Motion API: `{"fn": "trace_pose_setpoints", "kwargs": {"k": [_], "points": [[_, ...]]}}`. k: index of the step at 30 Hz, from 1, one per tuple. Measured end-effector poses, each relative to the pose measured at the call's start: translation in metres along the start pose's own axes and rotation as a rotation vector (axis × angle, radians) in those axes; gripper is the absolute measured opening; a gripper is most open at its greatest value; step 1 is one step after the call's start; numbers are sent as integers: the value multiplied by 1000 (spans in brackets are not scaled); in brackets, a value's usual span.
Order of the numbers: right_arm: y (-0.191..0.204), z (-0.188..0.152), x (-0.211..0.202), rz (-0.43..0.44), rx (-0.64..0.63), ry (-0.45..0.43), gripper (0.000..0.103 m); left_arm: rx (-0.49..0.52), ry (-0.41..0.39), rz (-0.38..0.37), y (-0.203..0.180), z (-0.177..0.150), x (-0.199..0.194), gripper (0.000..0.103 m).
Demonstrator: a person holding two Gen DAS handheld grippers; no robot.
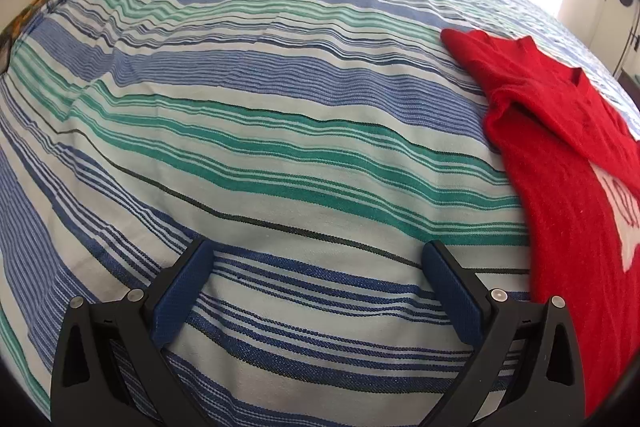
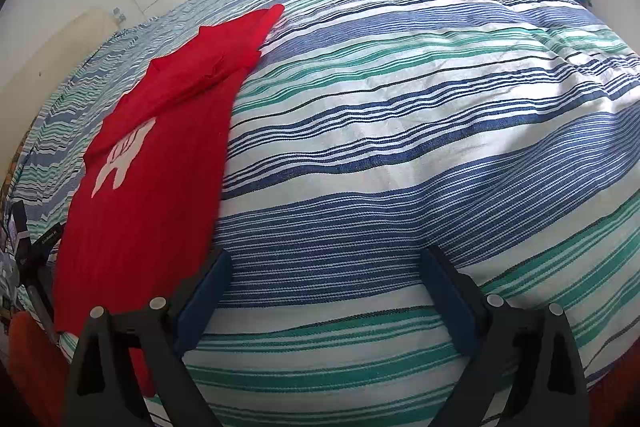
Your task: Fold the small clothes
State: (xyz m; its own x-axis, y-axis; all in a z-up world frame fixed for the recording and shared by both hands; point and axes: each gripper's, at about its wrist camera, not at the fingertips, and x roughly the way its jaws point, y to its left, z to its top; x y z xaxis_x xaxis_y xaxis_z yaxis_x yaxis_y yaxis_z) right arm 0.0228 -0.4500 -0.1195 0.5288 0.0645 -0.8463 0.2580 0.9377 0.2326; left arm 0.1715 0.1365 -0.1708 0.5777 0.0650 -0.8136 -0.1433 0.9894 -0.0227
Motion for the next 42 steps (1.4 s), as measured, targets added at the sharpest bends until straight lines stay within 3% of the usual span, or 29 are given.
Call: {"fn": "trace_pose_setpoints", "kwargs": {"k": [42], "points": [[3,-1,3,-12,-17,3,95,0,0,1,-1,1,1,103]]}}
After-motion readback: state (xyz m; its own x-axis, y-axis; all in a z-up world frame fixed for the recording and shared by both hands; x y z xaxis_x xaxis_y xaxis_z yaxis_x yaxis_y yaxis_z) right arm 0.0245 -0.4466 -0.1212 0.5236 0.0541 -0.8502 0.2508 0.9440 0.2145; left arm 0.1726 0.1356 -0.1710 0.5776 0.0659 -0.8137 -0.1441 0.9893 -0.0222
